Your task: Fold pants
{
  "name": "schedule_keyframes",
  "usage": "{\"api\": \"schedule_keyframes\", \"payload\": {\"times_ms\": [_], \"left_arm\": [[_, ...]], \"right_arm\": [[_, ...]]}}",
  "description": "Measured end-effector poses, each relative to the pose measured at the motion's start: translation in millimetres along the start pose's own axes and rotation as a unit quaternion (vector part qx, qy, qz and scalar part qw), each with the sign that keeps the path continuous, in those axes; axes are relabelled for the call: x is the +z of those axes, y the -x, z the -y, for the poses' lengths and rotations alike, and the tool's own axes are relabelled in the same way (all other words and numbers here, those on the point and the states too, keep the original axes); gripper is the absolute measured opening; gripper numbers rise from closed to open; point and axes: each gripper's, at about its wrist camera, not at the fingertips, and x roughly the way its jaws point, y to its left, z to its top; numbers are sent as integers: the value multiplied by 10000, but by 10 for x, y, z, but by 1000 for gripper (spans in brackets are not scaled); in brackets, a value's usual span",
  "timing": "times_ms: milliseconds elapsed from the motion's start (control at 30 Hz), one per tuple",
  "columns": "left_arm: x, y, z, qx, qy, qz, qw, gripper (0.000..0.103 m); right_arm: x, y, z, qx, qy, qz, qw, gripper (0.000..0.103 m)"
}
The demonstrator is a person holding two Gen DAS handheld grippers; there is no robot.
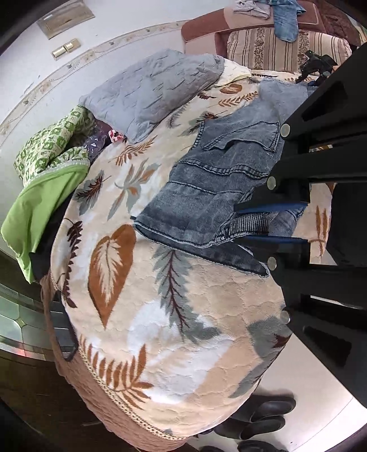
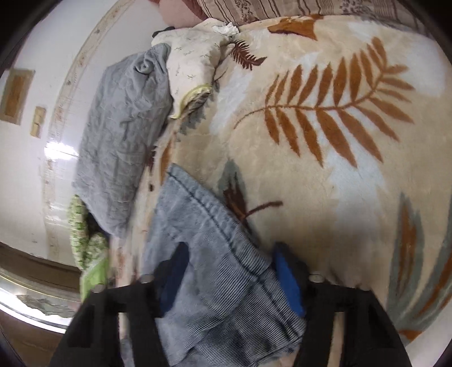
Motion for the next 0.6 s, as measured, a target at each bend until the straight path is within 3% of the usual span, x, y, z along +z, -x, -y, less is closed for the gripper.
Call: {"api": "schedule_keyframes", "payload": {"times_ms": [67,233,300,433,533,600], "left_arm": [[17,19,20,10,-30,56,10000,15],[14,48,49,33,-155,71,9998,15],[-13,62,47,72,-266,57,9996,15],[-82,-102,-86,274,-184,-143,9994,15],[-169,-289,-213,476,-99,-364,9982,15],[-186,-334,-267,455,-27,-447,9980,15]], "right_arm": [[-13,59,-22,-177,157,57,9997,17],[-156,537,-288,-557,1132,729,9893,15],[-216,706,-415,-569,1470,815,9841,15],[-326,674,-411,-936,1889,589,9757,15],[-354,461,-58,-1172,1554,-7,9809,16],[-317,439,140,-973,1128,-122,9888,29]]}}
